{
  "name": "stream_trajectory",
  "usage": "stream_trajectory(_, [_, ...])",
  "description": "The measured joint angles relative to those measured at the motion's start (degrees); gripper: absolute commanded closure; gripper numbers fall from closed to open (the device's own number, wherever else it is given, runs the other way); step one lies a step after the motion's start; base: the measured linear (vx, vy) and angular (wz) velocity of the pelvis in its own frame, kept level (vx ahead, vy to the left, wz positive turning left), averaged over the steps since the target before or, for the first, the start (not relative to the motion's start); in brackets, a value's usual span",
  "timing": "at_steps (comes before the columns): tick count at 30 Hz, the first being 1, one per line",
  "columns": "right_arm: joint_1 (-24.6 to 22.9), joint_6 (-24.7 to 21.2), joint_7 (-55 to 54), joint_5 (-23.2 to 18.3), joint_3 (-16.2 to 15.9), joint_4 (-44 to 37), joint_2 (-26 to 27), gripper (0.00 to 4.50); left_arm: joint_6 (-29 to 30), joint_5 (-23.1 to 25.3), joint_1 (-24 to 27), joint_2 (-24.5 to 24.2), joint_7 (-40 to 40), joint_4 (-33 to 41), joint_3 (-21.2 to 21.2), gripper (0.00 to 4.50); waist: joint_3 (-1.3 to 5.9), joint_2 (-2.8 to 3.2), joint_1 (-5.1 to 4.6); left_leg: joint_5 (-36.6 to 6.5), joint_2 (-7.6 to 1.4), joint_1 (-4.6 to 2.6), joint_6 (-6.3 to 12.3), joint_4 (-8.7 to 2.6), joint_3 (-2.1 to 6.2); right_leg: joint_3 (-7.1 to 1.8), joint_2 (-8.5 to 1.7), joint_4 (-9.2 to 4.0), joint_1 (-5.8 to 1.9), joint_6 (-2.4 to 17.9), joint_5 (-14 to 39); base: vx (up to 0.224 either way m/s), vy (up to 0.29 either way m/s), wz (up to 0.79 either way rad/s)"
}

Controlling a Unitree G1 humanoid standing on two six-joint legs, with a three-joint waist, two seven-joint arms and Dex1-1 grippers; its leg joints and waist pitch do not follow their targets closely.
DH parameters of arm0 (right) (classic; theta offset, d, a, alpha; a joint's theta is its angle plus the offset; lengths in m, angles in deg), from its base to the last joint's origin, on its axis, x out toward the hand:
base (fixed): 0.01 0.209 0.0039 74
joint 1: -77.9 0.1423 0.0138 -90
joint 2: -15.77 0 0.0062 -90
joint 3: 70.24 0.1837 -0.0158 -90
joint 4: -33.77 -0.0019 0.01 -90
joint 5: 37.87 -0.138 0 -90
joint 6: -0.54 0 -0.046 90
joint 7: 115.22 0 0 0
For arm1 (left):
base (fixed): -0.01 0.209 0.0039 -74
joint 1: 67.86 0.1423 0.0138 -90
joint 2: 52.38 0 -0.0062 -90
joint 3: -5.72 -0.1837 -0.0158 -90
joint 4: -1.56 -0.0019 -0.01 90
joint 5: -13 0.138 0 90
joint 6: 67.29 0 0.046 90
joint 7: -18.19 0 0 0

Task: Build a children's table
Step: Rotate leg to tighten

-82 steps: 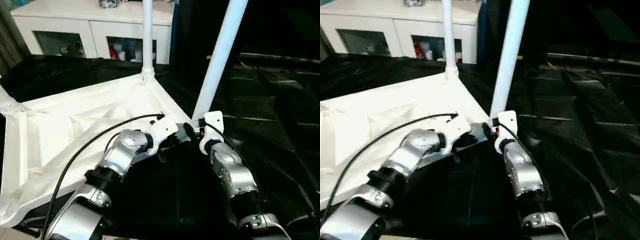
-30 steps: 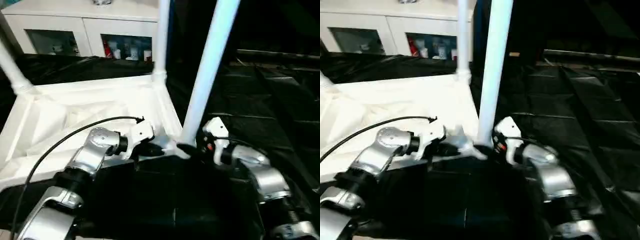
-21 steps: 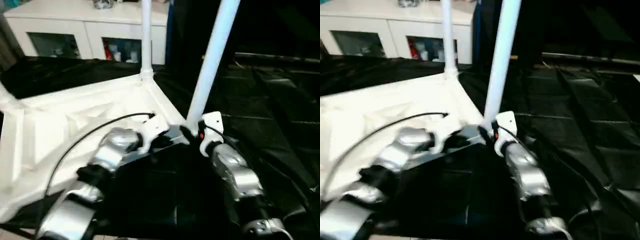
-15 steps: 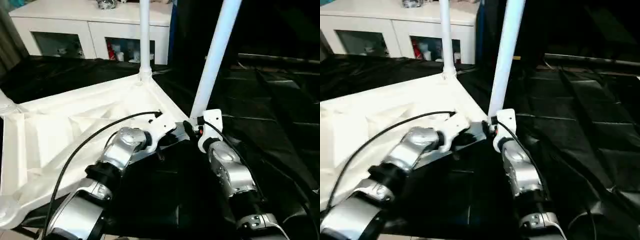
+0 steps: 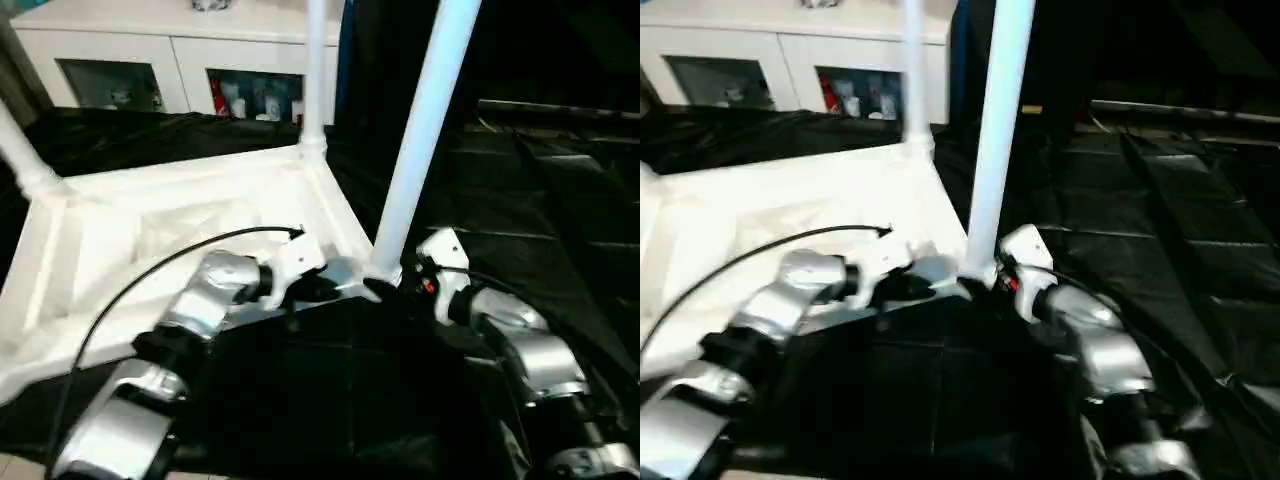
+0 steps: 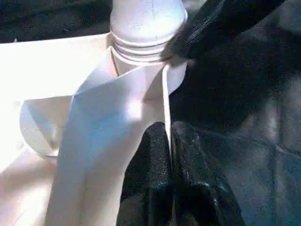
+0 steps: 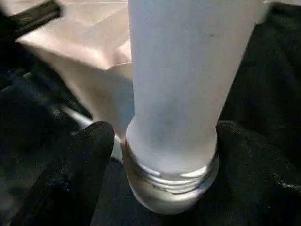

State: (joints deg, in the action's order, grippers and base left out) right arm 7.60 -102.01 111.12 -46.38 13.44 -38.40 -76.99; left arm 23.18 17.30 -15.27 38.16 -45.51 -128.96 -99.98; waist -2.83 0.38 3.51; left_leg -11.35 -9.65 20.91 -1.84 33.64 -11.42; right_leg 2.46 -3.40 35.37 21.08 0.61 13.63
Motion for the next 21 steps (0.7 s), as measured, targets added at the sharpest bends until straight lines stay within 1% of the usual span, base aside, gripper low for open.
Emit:
stream_trajectory(2, [0.0,0.0,2.2,-0.4,-0.4,-0.3,-0.8,0.82,0.1,-0.6,0.6,-0.9,-1.9,1.0,0.1,4.5,0.0,0.02,-0.14,0.1,0.0,0.06,0.15,0.0,0.0,0.01,0.0,-0.08,0.02,0.0,0.0,0.0,0.0,0.0])
stream_trajectory(6, [0.1,-0.5,4.2,-0.5,-1.4,-0.9,-1.3,0.82,0.6,-1.7,1.1,-1.8,-5.0,2.1,0.1,4.5,-0.02,0.08,0.19,0.1,-0.01,0.26,0.18,-0.02,-0.01,0.05,0.0,-0.07,0.25,0.0,0.0,0.0,0.0,0.0])
stream_trajectory(11, [0.2,-0.6,4.6,-0.6,-1.6,-0.7,-1.2,0.82,0.2,-1.9,0.8,-1.9,-5.8,1.3,0.2,4.5,-0.02,0.1,0.43,0.1,-0.02,0.27,0.18,0.0,-0.02,0.04,0.0,0.0,0.3,0.0,0.0,0.0,0.0,0.0])
stream_trajectory(13, [0.2,-0.5,5.1,-0.7,-1.6,-0.6,-1.2,1.08,0.2,-2.0,0.8,-2.0,-6.1,1.3,0.2,4.5,-0.02,0.1,0.44,0.1,-0.02,0.27,0.18,0.01,-0.02,0.04,0.0,0.01,0.3,0.0,0.0,0.0,0.0,0.0])
stream_trajectory(14, [0.2,-0.5,5.3,-0.7,-1.5,-0.5,-1.2,1.08,0.2,-2.0,0.9,-2.1,-6.2,1.3,0.2,4.5,-0.02,0.1,0.48,0.1,-0.02,0.26,0.18,0.01,-0.02,0.04,0.0,0.01,0.3,0.0,0.0,0.0,0.0,0.0])
stream_trajectory(16, [0.3,-0.3,5.4,-0.9,-1.4,0.0,-1.2,1.27,0.2,-2.1,1.0,-2.2,-6.6,1.4,0.2,4.5,-0.02,0.1,0.55,0.1,-0.02,0.25,0.18,0.01,-0.02,0.04,0.0,0.02,0.3,0.0,0.0,0.0,0.0,0.0])
stream_trajectory(17, [0.3,-0.3,5.4,-0.9,-1.4,0.1,-1.2,1.27,0.2,-2.2,1.1,-2.3,-6.7,1.5,0.2,4.5,-0.02,0.1,0.58,0.1,-0.02,0.25,0.18,0.01,-0.02,0.04,0.0,0.03,0.3,0.0,0.0,0.0,0.0,0.0])
stream_trajectory(19, [0.3,-0.2,5.8,-1.2,-1.3,0.3,-1.0,1.55,0.4,-2.3,1.3,-2.4,-7.0,1.8,0.2,4.5,-0.01,0.11,0.63,0.1,-0.02,0.26,0.18,0.01,-0.02,0.04,0.0,0.04,0.3,0.0,0.0,0.0,0.0,0.0])
stream_trajectory(21, [0.3,-0.2,6.0,-1.5,-1.3,0.5,-1.0,1.62,0.4,-2.3,1.3,-2.5,-7.2,1.8,0.2,4.5,-0.01,0.11,0.7,0.1,-0.03,0.26,0.18,0.03,-0.03,0.04,0.0,0.06,0.31,0.0,0.0,0.0,0.0,0.0])
